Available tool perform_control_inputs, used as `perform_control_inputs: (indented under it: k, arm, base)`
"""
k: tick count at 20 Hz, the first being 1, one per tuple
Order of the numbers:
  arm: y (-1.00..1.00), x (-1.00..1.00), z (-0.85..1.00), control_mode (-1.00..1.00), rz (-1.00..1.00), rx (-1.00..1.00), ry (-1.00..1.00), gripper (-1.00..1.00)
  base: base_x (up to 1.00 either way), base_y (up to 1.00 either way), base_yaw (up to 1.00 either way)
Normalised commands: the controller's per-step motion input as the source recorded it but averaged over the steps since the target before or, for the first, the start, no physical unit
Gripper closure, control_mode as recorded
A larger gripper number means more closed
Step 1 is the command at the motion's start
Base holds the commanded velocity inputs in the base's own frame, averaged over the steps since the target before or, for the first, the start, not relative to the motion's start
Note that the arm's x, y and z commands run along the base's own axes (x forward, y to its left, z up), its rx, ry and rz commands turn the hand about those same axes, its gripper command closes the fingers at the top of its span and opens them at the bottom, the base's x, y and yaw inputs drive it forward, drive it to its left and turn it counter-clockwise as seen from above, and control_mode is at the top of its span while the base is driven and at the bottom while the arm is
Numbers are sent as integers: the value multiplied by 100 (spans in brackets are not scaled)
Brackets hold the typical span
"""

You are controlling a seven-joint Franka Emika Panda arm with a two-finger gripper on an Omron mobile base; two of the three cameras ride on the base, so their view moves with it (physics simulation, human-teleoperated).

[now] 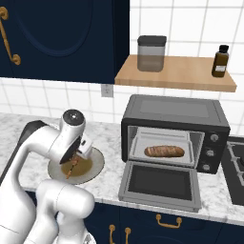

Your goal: Pick up the kebab skewer and baguette bread, and place them inside the toaster oven. Close the toaster oven door and start by setting the timer.

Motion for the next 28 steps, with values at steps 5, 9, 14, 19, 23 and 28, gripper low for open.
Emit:
perform_control_inputs:
  k: [5, 9, 14, 19, 23, 28]
  arm:
    - [22, 22, -21, -100, 15, -17, 16, -100]
    - [1, 23, -34, -100, 18, -18, 6, -100]
    - [0, 19, -38, -100, 18, -11, 6, -100]
    - [1, 20, -44, -100, 16, -6, 6, -100]
    - [25, 15, -42, -100, 9, -2, 7, -100]
    - [15, 22, -21, -100, 7, 0, 7, -100]
  base:
    - [0, 0, 0]
    - [0, 0, 0]
    - [0, 0, 0]
    - [0, 0, 0]
    - [0, 0, 0]
    - [0, 0, 0]
